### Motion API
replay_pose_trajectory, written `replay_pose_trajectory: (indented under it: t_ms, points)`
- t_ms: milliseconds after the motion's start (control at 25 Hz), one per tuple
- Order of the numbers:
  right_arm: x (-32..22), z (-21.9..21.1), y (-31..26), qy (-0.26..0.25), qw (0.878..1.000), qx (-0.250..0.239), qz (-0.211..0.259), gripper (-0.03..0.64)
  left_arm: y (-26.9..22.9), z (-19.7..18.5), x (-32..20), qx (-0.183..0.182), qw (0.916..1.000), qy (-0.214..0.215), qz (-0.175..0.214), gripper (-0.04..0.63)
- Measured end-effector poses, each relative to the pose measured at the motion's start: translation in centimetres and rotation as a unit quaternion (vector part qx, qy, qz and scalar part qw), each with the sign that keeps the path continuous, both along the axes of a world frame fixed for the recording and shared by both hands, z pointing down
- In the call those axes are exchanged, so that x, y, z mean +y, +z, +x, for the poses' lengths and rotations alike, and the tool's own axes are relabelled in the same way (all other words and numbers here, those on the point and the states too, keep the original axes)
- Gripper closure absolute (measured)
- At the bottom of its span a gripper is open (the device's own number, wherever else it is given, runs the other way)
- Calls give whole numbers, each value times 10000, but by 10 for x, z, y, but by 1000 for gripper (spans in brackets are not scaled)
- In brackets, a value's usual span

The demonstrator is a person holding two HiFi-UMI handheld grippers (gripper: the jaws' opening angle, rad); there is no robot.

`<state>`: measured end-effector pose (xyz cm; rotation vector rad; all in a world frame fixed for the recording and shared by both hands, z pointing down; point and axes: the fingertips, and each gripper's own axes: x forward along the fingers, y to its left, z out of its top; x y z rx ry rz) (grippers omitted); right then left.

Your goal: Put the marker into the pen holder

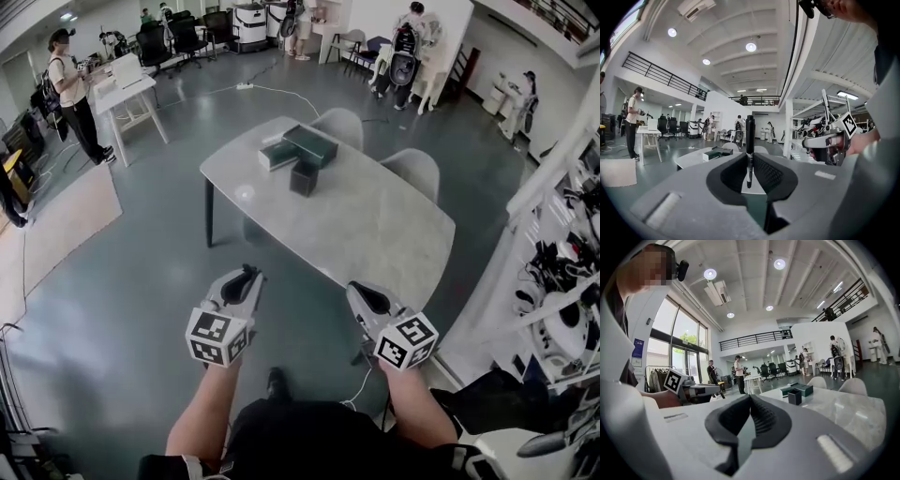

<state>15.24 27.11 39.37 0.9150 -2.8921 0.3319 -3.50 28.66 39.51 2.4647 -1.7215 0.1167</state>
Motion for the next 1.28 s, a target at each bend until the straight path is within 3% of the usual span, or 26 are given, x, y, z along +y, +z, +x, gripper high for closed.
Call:
replay_pose_trajectory:
  t_ms: [360, 760, 960, 1280]
  points:
    - [-73, -88, 12, -162, 9997, 97, -147, 614, 12, -73, -77, 22, 10000, 24, -24, 543]
    - [-145, -141, 8, -388, 9986, -184, -297, 614, 20, -96, -146, 10, 9996, 128, -236, 543]
    - [-213, -146, 28, -393, 9976, -310, -470, 614, 33, -105, -212, -64, 9994, 75, -344, 543]
    - [-365, -163, 26, -643, 9951, -553, -513, 614, 33, -111, -356, -266, 9982, -50, -531, 543]
